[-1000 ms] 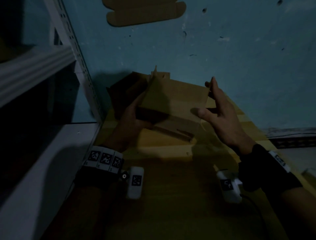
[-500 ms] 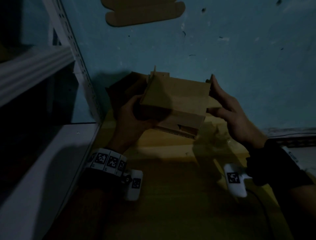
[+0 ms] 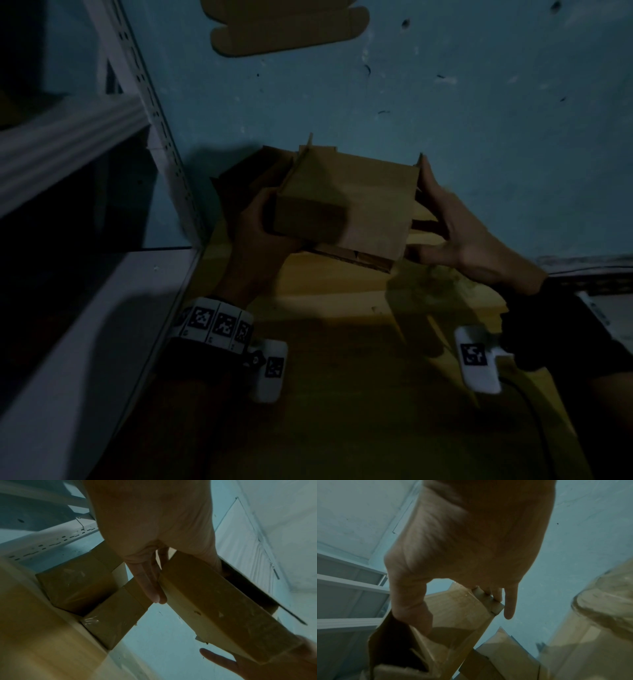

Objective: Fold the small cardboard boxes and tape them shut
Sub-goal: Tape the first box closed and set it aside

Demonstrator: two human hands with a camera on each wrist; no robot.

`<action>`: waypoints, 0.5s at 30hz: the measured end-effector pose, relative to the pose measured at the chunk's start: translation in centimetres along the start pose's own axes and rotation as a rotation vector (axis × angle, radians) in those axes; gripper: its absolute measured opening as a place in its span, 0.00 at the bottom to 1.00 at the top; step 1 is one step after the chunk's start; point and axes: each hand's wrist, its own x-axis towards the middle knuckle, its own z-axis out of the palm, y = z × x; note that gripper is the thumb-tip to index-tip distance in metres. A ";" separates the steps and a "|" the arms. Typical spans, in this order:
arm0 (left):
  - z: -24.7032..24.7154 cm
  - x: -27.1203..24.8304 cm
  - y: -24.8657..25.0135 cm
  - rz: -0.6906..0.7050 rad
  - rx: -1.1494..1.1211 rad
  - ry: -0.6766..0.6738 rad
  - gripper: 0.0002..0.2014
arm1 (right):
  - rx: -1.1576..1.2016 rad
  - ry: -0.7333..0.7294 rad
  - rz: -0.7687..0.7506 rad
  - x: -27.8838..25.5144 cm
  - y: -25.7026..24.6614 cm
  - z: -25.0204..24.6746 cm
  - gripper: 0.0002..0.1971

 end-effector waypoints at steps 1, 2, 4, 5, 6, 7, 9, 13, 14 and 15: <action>0.0 0.0 0.1 0.002 -0.008 0.006 0.32 | -0.005 0.008 -0.007 0.0 -0.1 0.2 0.66; 0.0 0.0 0.2 0.003 -0.014 0.009 0.31 | -0.010 0.016 -0.012 0.0 -0.1 0.3 0.66; -0.1 0.1 0.1 -0.006 -0.019 0.016 0.31 | -0.015 0.027 -0.021 0.1 -0.1 0.6 0.66; -0.3 0.1 0.0 -0.006 -0.017 0.019 0.32 | -0.013 0.029 -0.025 0.1 -0.1 0.7 0.65; -0.4 0.1 0.0 -0.005 -0.007 0.019 0.32 | -0.009 0.031 -0.027 0.1 -0.1 0.8 0.65; -0.4 0.1 -0.1 -0.009 0.011 0.018 0.31 | -0.004 0.033 -0.028 0.1 -0.2 0.9 0.65; -0.4 0.1 -0.2 -0.005 0.027 0.019 0.30 | 0.002 0.045 -0.029 0.1 -0.2 1.0 0.65; -0.5 0.2 -0.2 0.026 0.051 0.046 0.28 | -0.004 0.059 -0.032 0.3 -0.2 1.2 0.66; -0.4 0.2 -0.1 0.029 0.069 0.044 0.28 | -0.006 0.063 -0.031 0.3 -0.3 1.3 0.67; -0.3 0.1 -0.1 0.033 0.084 0.043 0.28 | -0.013 0.071 -0.031 0.3 -0.3 1.4 0.68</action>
